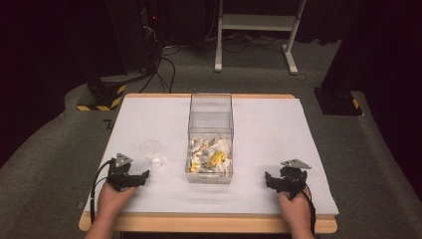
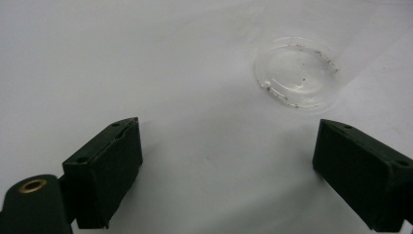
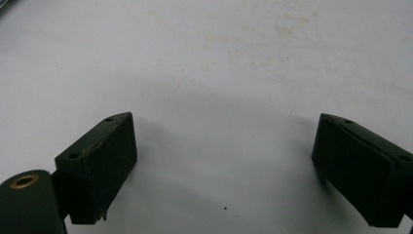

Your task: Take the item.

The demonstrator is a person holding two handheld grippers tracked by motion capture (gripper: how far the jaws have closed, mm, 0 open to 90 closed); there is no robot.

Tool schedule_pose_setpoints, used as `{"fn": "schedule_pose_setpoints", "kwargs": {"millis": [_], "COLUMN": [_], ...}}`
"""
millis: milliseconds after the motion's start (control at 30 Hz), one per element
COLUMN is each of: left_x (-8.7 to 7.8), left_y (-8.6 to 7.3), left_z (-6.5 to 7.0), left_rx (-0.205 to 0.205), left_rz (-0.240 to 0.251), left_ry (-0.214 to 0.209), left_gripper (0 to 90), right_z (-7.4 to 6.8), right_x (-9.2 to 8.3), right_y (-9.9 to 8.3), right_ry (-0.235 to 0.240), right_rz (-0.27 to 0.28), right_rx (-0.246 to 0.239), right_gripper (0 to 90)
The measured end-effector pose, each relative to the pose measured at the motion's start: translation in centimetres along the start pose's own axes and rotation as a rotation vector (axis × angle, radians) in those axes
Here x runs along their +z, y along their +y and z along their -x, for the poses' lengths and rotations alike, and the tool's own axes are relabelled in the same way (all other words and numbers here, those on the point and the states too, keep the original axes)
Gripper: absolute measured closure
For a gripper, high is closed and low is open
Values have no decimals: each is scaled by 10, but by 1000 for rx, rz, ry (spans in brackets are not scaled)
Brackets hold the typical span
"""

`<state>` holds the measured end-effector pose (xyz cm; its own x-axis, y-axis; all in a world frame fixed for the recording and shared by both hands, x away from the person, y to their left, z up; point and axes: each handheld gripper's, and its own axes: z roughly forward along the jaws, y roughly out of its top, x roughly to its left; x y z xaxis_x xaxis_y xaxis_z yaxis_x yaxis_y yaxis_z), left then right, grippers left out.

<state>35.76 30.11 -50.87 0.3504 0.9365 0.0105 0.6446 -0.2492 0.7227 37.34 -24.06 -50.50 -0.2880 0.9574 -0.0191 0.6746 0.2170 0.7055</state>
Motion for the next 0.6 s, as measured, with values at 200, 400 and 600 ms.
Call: {"fn": "schedule_pose_setpoints", "kwargs": {"millis": [200, 400, 600], "left_x": [-2, -7, -15], "left_y": [1, 1, 2], "left_z": [0, 3, 2], "left_rx": [15, 19, 13], "left_rz": [6, 30, 69], "left_ry": [-5, -41, -62], "left_gripper": [112, 122, 122], "right_z": [0, 0, 0], "right_x": [0, 0, 0], "right_y": [0, 0, 0], "right_ry": [0, 0, 1], "right_rz": [0, 1, 0], "right_rx": [2, 0, 1], "right_gripper": [91, 91, 91]}}
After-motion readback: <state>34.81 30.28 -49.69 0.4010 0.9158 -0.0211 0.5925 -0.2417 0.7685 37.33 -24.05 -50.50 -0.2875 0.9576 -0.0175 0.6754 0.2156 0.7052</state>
